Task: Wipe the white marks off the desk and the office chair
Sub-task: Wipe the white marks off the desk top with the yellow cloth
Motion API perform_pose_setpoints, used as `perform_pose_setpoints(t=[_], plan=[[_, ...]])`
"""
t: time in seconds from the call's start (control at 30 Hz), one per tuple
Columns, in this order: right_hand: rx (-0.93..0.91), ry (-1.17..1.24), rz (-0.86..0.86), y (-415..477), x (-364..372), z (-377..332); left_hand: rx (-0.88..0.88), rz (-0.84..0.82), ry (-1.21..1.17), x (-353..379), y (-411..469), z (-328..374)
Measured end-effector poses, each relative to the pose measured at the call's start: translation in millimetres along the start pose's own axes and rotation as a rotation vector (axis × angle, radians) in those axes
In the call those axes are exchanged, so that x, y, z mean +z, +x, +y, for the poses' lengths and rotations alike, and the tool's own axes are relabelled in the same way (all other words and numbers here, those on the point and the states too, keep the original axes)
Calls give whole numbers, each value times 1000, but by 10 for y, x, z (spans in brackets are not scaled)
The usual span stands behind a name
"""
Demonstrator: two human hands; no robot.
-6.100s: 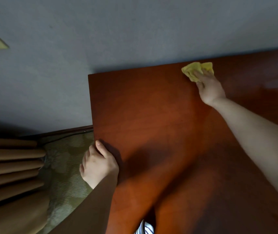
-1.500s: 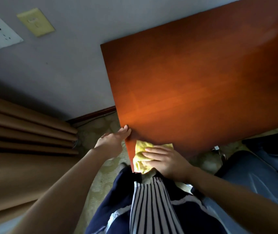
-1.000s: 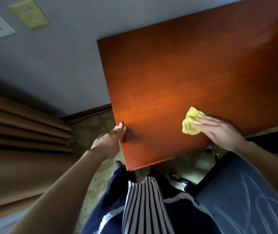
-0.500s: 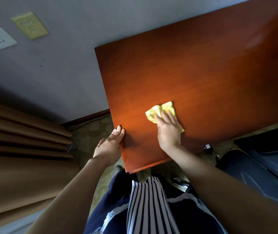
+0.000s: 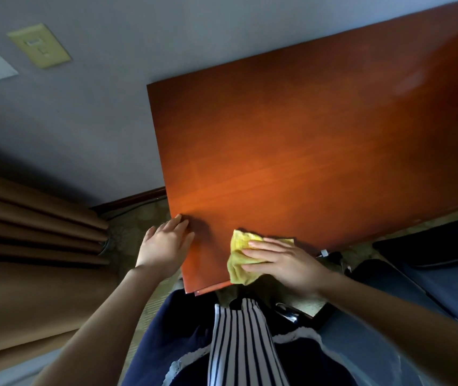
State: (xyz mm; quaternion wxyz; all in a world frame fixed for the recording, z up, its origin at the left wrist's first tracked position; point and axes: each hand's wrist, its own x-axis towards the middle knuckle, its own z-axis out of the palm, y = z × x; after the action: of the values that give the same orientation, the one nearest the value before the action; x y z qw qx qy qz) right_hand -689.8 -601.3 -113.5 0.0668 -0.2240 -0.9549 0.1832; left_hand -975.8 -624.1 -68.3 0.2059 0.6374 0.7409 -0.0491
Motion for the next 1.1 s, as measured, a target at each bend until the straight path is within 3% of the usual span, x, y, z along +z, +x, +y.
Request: perform_pose_setpoints(t=[0.17,0.3,0.57,0.97,1.1], plan=[[-15,-53,-7,-32,-288,361,50,-77,73,-128,200,9],[186,18,70,163,-451,570,65,-198,131,-232,481,-18],[519,50,113,975,-684,1083,105,-289,266,-575,1174,-259],[861,21,91,2742,-805,1753,231,-257,380,-770,1750,-610],[885,-17,266,2942,-607,1636,224,-261,295,-749,1727,-625]])
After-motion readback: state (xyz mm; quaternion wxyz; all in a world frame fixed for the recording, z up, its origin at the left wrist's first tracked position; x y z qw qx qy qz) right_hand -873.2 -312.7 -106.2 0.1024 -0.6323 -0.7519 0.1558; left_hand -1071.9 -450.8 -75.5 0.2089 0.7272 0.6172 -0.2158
